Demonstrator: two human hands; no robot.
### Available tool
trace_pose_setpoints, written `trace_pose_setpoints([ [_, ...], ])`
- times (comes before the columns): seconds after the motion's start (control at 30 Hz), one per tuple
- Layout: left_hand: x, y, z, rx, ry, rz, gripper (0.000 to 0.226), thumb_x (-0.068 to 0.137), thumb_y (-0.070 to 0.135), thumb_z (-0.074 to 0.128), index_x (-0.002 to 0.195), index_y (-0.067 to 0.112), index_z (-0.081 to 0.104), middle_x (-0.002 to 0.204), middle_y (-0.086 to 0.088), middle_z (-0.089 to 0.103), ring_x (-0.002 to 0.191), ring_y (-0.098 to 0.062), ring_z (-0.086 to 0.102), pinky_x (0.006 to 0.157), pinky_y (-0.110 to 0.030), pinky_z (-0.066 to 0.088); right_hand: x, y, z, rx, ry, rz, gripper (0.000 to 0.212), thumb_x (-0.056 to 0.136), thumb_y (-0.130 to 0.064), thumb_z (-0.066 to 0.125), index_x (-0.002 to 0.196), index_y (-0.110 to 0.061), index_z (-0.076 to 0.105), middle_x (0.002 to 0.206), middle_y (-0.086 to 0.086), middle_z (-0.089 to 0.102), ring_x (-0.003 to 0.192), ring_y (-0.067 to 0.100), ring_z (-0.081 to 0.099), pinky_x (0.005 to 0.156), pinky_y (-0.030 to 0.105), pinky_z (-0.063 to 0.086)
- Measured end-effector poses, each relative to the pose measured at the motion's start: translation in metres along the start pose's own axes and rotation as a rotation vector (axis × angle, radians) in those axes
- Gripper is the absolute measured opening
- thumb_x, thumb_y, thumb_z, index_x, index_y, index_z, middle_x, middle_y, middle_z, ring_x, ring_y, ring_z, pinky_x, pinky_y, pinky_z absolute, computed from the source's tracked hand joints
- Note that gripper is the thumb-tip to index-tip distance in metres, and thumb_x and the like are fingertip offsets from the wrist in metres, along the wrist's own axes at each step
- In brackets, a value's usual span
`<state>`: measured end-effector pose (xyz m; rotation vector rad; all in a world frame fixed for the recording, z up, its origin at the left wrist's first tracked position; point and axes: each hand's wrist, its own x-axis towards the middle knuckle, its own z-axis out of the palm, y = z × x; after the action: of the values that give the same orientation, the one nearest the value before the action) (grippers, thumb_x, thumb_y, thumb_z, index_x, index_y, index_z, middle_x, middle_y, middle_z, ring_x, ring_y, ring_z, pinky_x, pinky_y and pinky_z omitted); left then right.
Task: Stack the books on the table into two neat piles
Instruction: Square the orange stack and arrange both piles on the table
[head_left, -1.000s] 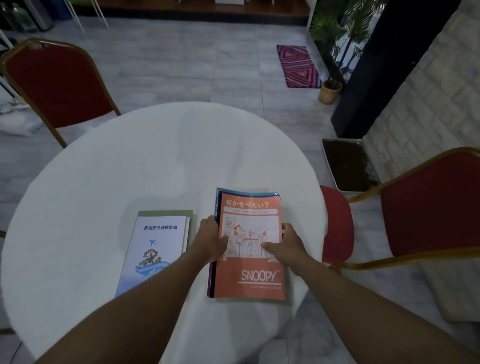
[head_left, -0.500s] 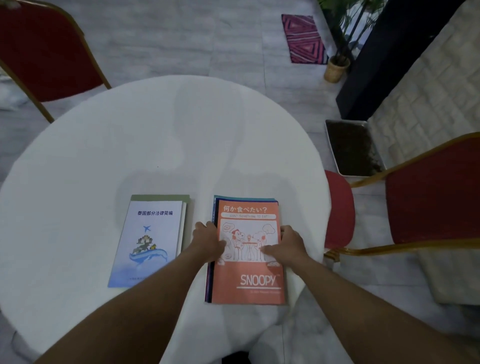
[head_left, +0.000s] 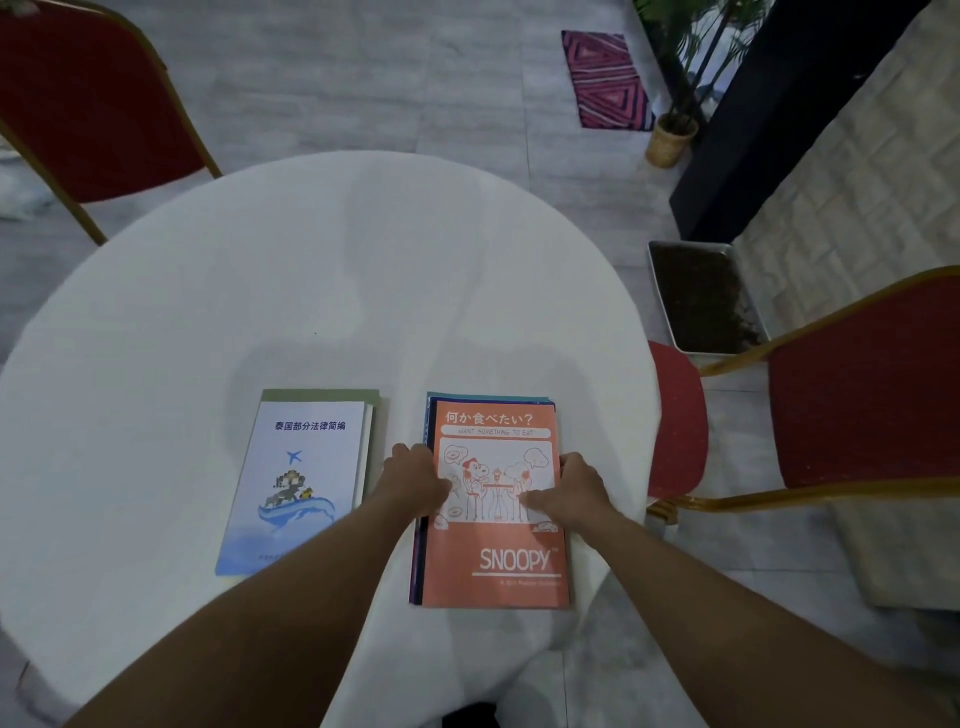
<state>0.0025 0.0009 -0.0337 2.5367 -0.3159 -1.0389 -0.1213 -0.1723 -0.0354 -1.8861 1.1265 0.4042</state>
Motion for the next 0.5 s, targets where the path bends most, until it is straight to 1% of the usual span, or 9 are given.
trace_pose_setpoints([
  [0.17, -0.0024, 0.0020, 0.0018, -0.032, 0.014, -0.025, 0.037, 0.091, 0.030, 0.067, 0.119, 0.014, 0.049, 0.126, -0.011, 0.055, 0.110, -0.030, 0.065, 0.082, -0.033, 0.058, 0.0012, 0.0002, 0.0010, -0.010, -0.007, -0.001, 0.059, 0.078, -0.025, 0.086, 0.123, -0.012, 0.050, 0.127, 0.008, 0.066, 0.110, 0.027, 0.069, 0.080, 0.034, 0.059],
  [0.23, -0.0023, 0.0016, 0.0024, -0.025, 0.011, -0.020, 0.037, 0.091, 0.030, 0.067, 0.120, 0.013, 0.050, 0.126, -0.011, 0.056, 0.110, -0.031, 0.065, 0.085, -0.034, 0.059, 0.0017, 0.0002, 0.0010, -0.017, -0.009, 0.004, 0.059, 0.079, -0.026, 0.086, 0.123, -0.013, 0.049, 0.127, 0.007, 0.066, 0.109, 0.026, 0.068, 0.078, 0.033, 0.059],
  [0.33, -0.0015, 0.0010, 0.0021, -0.025, -0.004, -0.015, 0.040, 0.091, 0.030, 0.067, 0.123, 0.012, 0.051, 0.127, -0.010, 0.060, 0.110, -0.031, 0.066, 0.089, -0.038, 0.059, 0.0027, 0.0003, 0.0010, -0.014, -0.008, 0.016, 0.062, 0.077, -0.026, 0.087, 0.125, -0.013, 0.049, 0.127, 0.007, 0.065, 0.110, 0.026, 0.068, 0.080, 0.035, 0.060],
  [0.43, -0.0007, 0.0008, 0.0013, -0.035, -0.009, -0.020, 0.042, 0.090, 0.030, 0.068, 0.124, 0.012, 0.051, 0.125, -0.009, 0.062, 0.108, -0.031, 0.067, 0.088, -0.038, 0.059, 0.0037, 0.0003, 0.0007, -0.002, -0.011, 0.019, 0.063, 0.076, -0.026, 0.087, 0.124, -0.013, 0.049, 0.127, 0.007, 0.065, 0.109, 0.027, 0.068, 0.083, 0.037, 0.061],
  [0.5, -0.0006, 0.0008, 0.0009, -0.026, -0.011, -0.011, 0.040, 0.091, 0.030, 0.068, 0.123, 0.012, 0.052, 0.125, -0.009, 0.062, 0.107, -0.030, 0.067, 0.086, -0.035, 0.060, 0.0041, 0.0005, 0.0006, -0.003, -0.019, 0.018, 0.060, 0.077, -0.026, 0.087, 0.123, -0.013, 0.049, 0.127, 0.007, 0.066, 0.109, 0.026, 0.069, 0.081, 0.035, 0.061],
])
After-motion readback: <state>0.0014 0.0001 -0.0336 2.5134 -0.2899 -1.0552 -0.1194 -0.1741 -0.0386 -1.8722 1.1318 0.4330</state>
